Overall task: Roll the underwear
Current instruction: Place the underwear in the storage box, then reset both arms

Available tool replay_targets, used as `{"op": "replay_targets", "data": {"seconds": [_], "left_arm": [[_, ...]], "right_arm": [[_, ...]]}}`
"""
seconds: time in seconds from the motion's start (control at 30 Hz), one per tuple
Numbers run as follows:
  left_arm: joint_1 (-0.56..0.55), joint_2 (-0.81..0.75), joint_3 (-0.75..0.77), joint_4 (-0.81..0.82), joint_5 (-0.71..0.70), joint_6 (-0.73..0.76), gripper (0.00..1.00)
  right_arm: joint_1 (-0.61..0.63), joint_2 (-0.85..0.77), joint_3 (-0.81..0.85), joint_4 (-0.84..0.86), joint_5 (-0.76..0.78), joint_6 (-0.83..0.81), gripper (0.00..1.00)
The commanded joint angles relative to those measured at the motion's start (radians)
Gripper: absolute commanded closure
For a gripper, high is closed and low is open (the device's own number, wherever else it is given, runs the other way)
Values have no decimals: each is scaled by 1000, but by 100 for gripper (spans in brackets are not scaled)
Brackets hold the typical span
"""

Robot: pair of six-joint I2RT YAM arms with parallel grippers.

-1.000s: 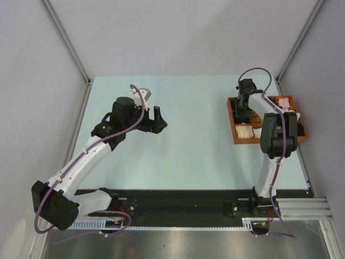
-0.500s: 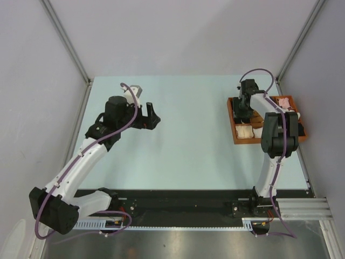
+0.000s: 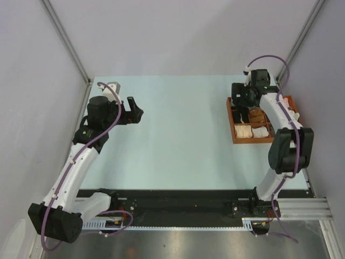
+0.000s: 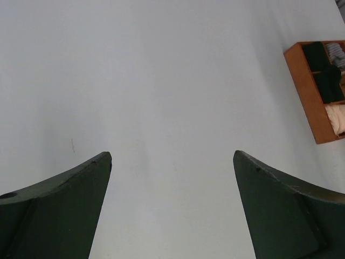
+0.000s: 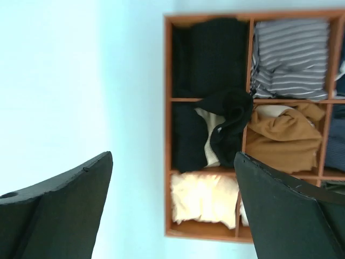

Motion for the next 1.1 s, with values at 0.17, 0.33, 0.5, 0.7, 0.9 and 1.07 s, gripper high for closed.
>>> {"op": "replay_targets", "data": {"seconds": [0.17, 0.33, 0.5, 0.7, 0.9, 1.07], "left_arm": [[67, -160, -61, 11, -127, 24, 0], [67, -224, -103, 13, -171, 46, 0], [67, -253, -112, 22, -155, 49, 0], [67, -265, -124, 37, -112, 41, 0], [69, -279, -140, 51, -99, 63, 0], [67, -306, -160, 74, -90, 63, 0]], "right_arm": [[45, -462, -205, 81, -67, 85, 0], [69, -688, -408, 150, -81, 108, 0], [85, -856, -599, 196, -67, 108, 0], [91, -984, -721, 230, -53, 119, 0], [91, -999, -732, 233, -33, 115, 0], [91, -1009, -732, 227, -35, 115, 0]]}}
